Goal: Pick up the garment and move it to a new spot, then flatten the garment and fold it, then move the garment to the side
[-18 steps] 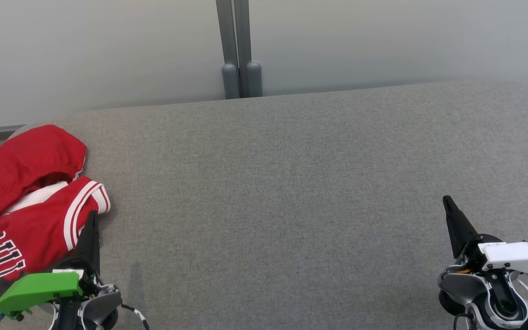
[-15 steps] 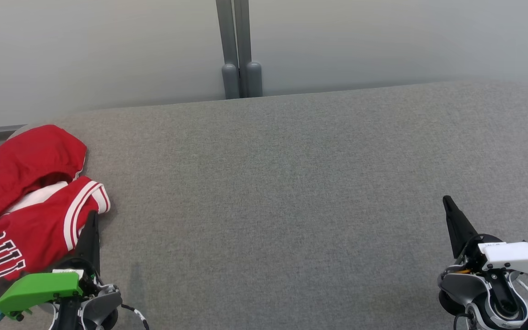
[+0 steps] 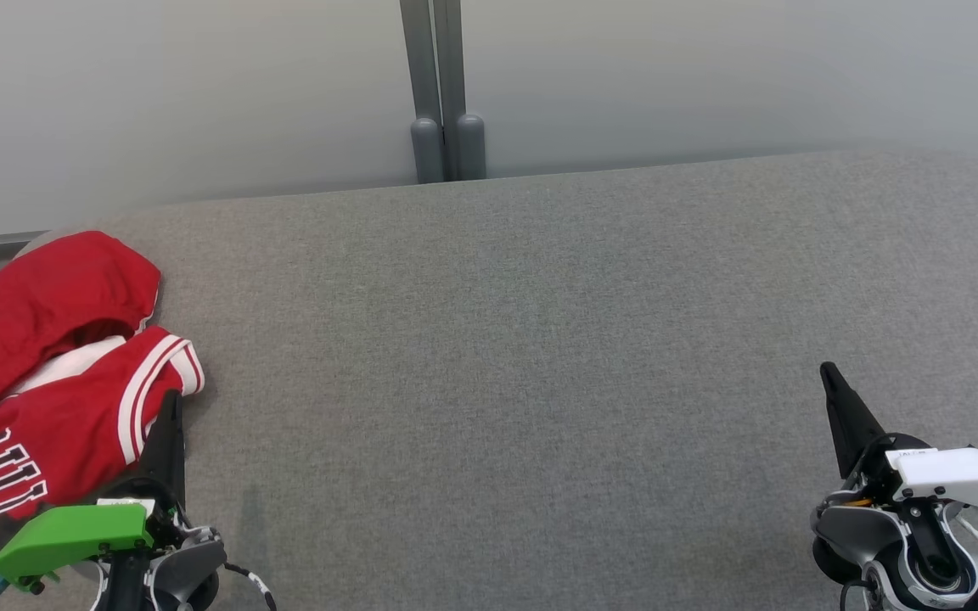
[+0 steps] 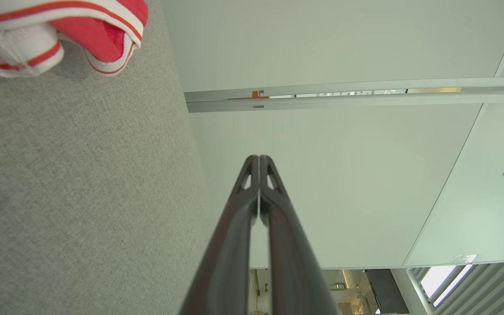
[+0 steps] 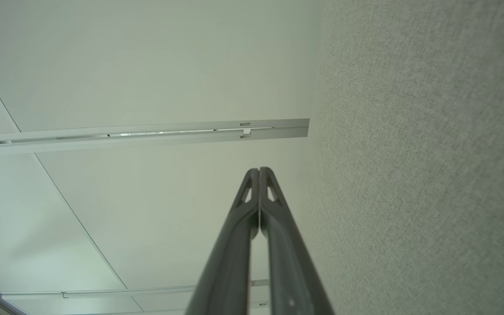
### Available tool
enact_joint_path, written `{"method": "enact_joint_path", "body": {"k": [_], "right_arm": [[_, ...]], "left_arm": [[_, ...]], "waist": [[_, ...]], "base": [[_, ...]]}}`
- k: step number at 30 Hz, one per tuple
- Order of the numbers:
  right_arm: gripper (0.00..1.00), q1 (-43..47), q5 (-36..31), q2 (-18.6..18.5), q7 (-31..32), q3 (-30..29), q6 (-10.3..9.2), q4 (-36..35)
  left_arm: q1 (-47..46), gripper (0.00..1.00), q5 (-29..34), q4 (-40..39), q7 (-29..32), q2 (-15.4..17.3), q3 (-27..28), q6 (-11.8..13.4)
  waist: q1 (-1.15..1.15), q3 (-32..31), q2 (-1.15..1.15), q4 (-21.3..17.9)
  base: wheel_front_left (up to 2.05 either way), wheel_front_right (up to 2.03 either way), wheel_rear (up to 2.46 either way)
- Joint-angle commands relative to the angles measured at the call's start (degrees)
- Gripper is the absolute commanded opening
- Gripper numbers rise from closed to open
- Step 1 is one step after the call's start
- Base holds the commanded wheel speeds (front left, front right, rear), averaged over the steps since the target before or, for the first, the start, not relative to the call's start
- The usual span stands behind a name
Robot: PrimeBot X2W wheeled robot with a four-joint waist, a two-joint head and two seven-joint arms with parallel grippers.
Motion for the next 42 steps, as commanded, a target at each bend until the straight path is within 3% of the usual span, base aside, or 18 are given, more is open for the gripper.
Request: {"method": "enact_joint_path", "body": {"k": [1, 42], "right_arm": [[0.00, 0.54, 0.42, -0.12, 0.10, -0.03, 0.06, -0.31], [0.00, 0.54, 0.42, -0.12, 0.10, -0.03, 0.06, -0.31]], "left_arm": [[-0.71, 0.00, 0.05, -0.08, 0.13, 0.10, 0.12, -0.27], [-0.71, 0.00, 0.06, -0.08, 0.13, 0.10, 0.12, -0.27]], "waist": [[0.00, 0.00, 0.00, 0.00], [0.00, 0.00, 0.00, 0.00]], "base": [[0.00, 0.00, 0.00], [0.00, 0.00, 0.00]]}}
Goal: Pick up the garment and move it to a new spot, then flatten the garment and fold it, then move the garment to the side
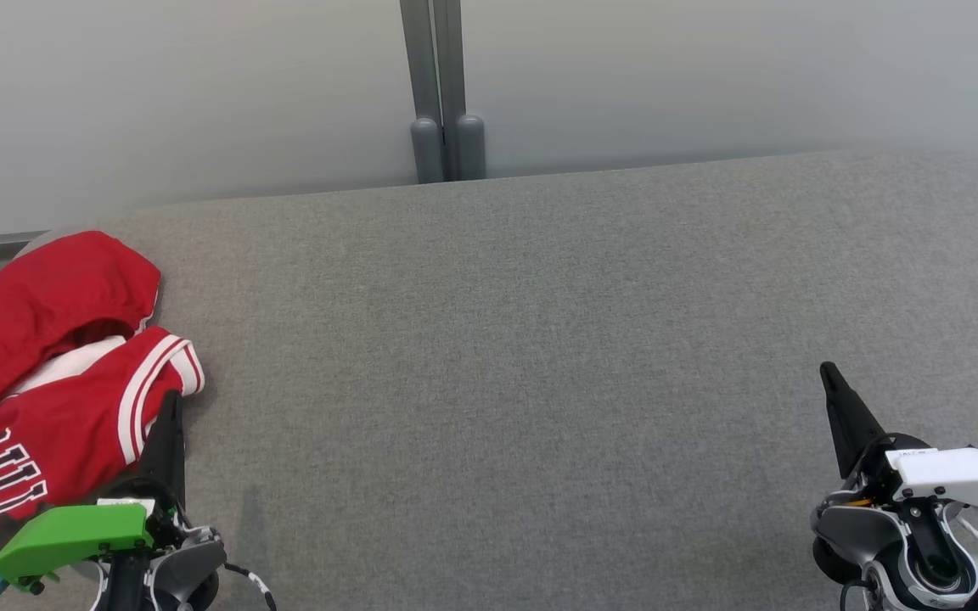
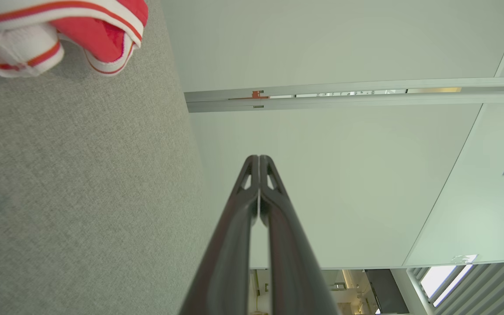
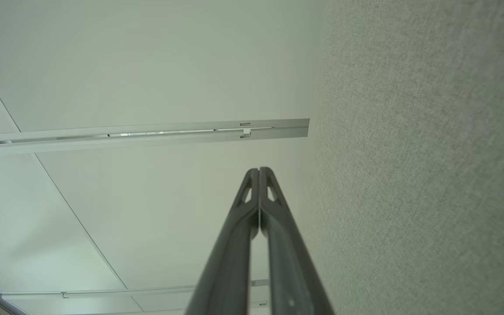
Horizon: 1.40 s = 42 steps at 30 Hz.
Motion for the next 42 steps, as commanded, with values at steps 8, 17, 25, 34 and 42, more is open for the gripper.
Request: {"method": "enact_joint_path", "body": {"k": [8, 17, 25, 34, 42], "right_arm": [[0.00, 0.54, 0.42, -0.12, 0.10, -0.03, 0.06, -0.31], [0.00, 0.54, 0.42, -0.12, 0.10, -0.03, 0.06, -0.31], [0.00, 0.54, 0.42, -0.12, 0.10, -0.03, 0.06, -0.31], [0.00, 0.54, 0.42, -0.12, 0.10, -0.03, 0.06, -0.31], [0.00, 0.54, 0.42, -0.12, 0.10, -0.02, 0.06, -0.31]], "left_arm": [[-0.71, 0.00, 0.06, -0.08, 0.13, 0.10, 0.12, -0.27], [-0.71, 0.00, 0.06, -0.08, 0.13, 0.10, 0.12, -0.27], [-0.71, 0.00, 0.06, -0.08, 0.13, 0.10, 0.12, -0.27], [-0.71, 0.00, 0.06, -0.08, 0.13, 0.10, 0.12, -0.27], [-0.71, 0.00, 0.06, -0.08, 0.13, 0.10, 0.12, -0.27]], "waist": [[0.00, 0.00, 0.00, 0.00], [0.00, 0.00, 0.00, 0.00], [0.00, 0.00, 0.00, 0.00], [0.00, 0.00, 0.00, 0.00], [0.00, 0.00, 0.00, 0.00]], "base": [[0.00, 0.00, 0.00], [0.00, 0.00, 0.00], [0.00, 0.00, 0.00], [0.00, 0.00, 0.00], [0.00, 0.00, 0.00]]}}
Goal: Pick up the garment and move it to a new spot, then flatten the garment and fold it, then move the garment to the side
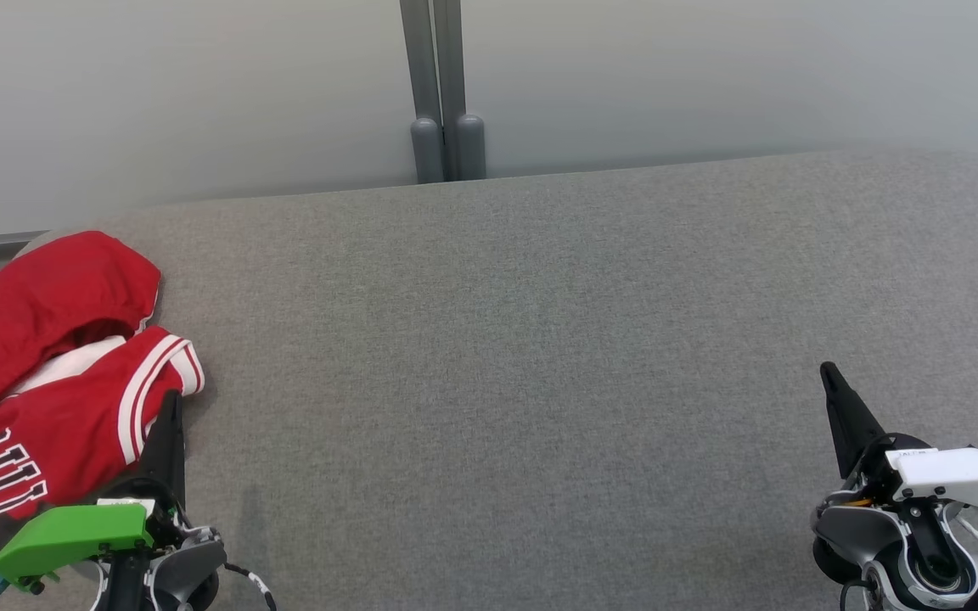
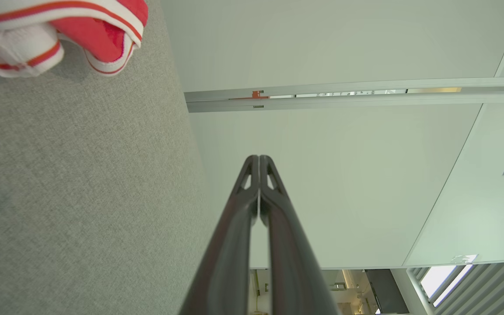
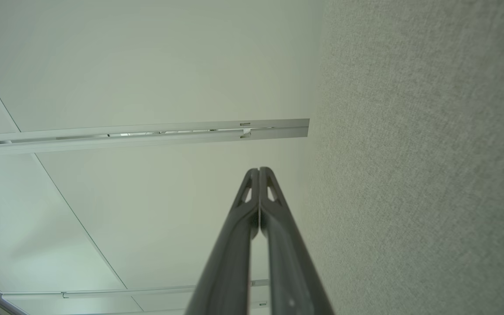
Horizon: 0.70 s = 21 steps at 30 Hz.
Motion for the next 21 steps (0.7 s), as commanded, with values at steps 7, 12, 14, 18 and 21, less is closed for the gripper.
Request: {"method": "enact_joint_path", "body": {"k": [7, 12, 14, 18, 21], "right_arm": [[0.00, 0.54, 0.42, -0.12, 0.10, -0.02, 0.06, -0.31], [0.00, 0.54, 0.42, -0.12, 0.10, -0.02, 0.06, -0.31], [0.00, 0.54, 0.42, -0.12, 0.10, -0.02, 0.06, -0.31], [0.00, 0.54, 0.42, -0.12, 0.10, -0.02, 0.06, -0.31], [0.00, 0.54, 0.42, -0.12, 0.10, -0.02, 0.06, -0.31]], "left_arm": [[-0.71, 0.00, 0.06, -0.08, 0.13, 0.10, 0.12, -0.27], [-0.71, 0.00, 0.07, -0.08, 0.13, 0.10, 0.12, -0.27], [-0.71, 0.00, 0.06, -0.08, 0.13, 0.10, 0.12, -0.27], [-0.72, 0.00, 0.06, -0.08, 0.13, 0.10, 0.12, -0.27], [-0.72, 0.00, 0.06, -0.08, 0.13, 0.10, 0.12, -0.27]], "waist": [[0.00, 0.00, 0.00, 0.00], [0.00, 0.00, 0.00, 0.00], [0.00, 0.00, 0.00, 0.00], [0.00, 0.00, 0.00, 0.00], [0.00, 0.00, 0.00, 0.00]], "base": [[0.00, 0.00, 0.00], [0.00, 0.00, 0.00], [0.00, 0.00, 0.00], [0.00, 0.00, 0.00], [0.00, 0.00, 0.00]]}}
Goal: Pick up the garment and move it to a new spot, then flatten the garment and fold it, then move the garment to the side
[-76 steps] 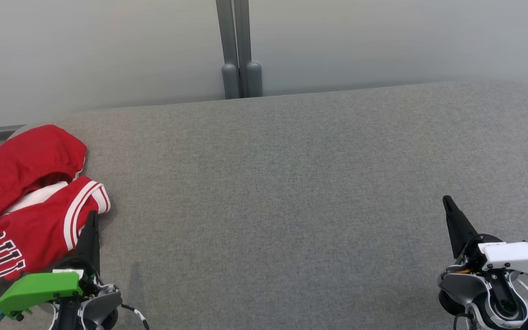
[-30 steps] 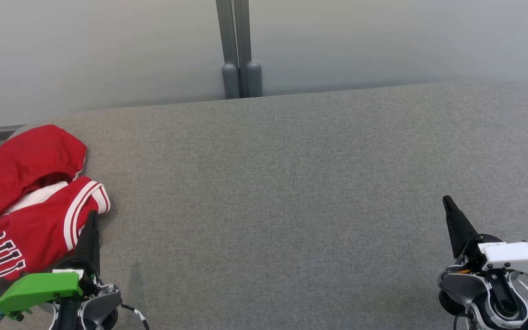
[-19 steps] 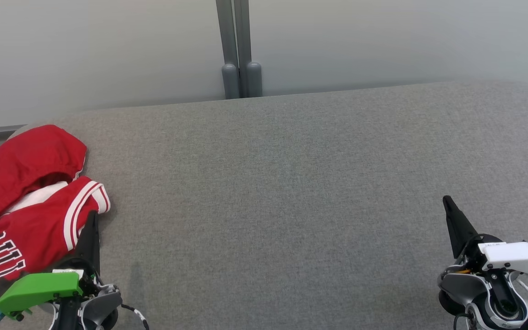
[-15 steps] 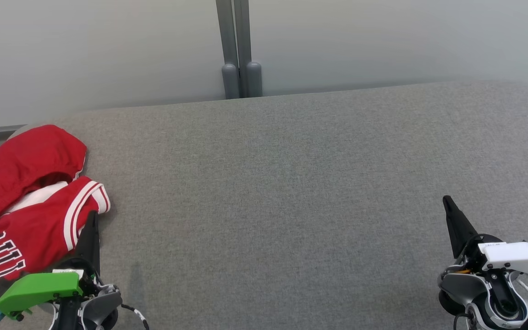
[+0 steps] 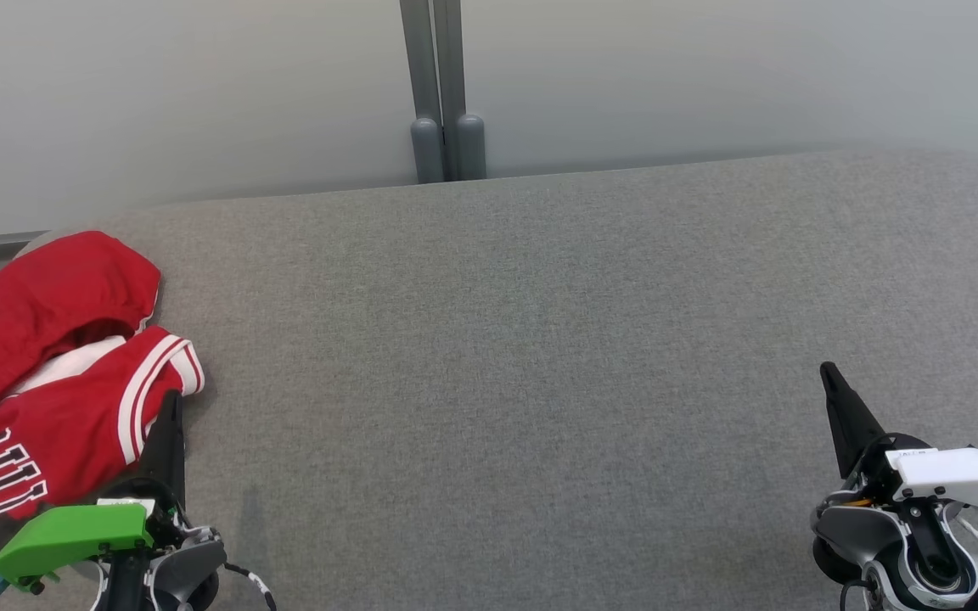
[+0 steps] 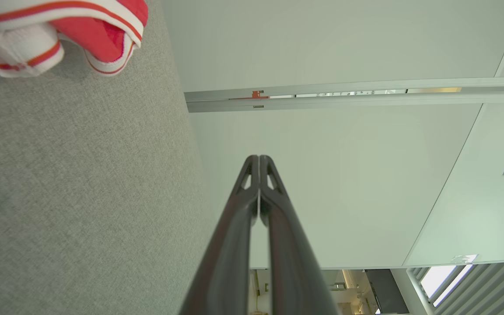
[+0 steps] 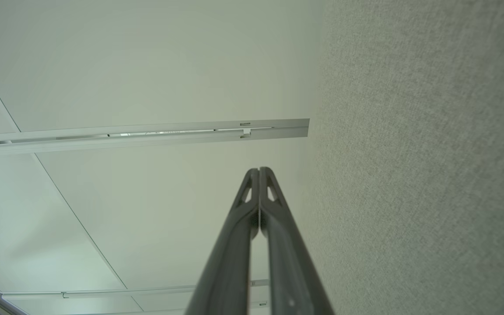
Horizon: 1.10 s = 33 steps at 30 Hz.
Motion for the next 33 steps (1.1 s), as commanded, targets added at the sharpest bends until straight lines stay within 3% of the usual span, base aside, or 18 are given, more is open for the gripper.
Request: {"method": "enact_joint_path", "body": {"k": [1, 33], "right_arm": [[0.00, 0.54, 0.42, -0.12, 0.10, -0.02, 0.06, -0.31], [0.00, 0.55, 0.42, -0.12, 0.10, -0.02, 0.06, -0.31]], "left_arm": [[-0.72, 0.00, 0.06, -0.08, 0.13, 0.10, 0.12, -0.27], [-0.72, 0.00, 0.06, -0.08, 0.13, 0.10, 0.12, -0.27]], "waist": [[0.00, 0.00, 0.00, 0.00], [0.00, 0.00, 0.00, 0.00]], "base": [[0.00, 0.00, 0.00], [0.00, 0.00, 0.00]]}}
